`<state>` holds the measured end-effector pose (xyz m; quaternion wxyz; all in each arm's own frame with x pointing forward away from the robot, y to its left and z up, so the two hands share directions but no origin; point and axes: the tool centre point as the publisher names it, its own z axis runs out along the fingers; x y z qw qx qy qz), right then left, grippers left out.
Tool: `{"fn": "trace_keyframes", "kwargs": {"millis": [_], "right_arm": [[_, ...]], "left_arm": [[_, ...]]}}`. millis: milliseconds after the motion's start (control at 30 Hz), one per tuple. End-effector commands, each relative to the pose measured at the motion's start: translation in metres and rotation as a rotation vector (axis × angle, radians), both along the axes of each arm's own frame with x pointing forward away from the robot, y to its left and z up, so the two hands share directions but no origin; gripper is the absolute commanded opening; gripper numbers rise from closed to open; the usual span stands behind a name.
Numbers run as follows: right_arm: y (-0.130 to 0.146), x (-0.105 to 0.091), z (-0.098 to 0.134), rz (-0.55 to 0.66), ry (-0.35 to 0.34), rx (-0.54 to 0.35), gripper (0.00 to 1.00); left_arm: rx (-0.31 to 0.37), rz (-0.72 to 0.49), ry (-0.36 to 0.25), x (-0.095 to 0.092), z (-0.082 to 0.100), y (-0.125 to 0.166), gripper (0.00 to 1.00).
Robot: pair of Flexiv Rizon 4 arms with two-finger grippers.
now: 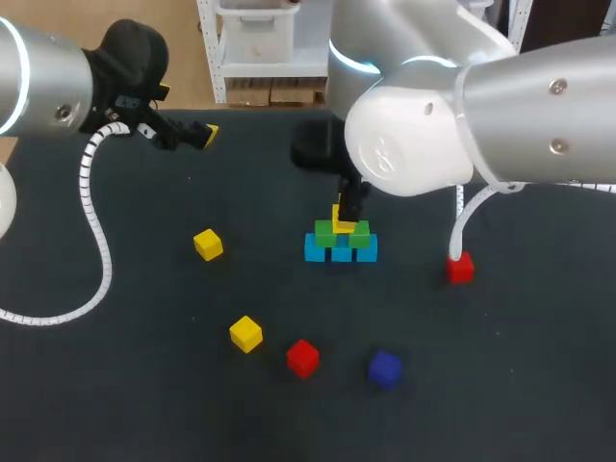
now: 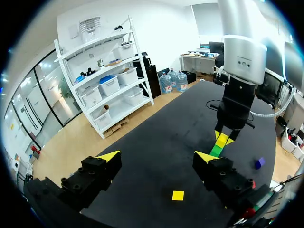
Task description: Place the blue cubes, place green cubes on the blue cubes, place the yellow cubes on the green cubes, then place the red cubes on the yellow cubes, and place purple cube on the red cubes.
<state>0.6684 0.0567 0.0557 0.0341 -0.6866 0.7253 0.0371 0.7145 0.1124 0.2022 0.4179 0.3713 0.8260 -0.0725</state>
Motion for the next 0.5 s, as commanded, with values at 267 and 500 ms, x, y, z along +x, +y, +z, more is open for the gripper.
{"fn": "trace_keyframes", "kwargs": {"millis": [267,500], "right_arm": [[-0.0002,-0.0049,-0.0028,0.009,0.003,0.010,0.36],[0.0008,-0.0048,-0.0044,0.011,0.003,0.009,0.49]], "left_arm": [[-0.004,-0.005,-0.001,0.0005,-0.0006,0.0012,1.00],[-0.004,-0.005,-0.001,0.0005,-0.0006,0.0012,1.00]]}}
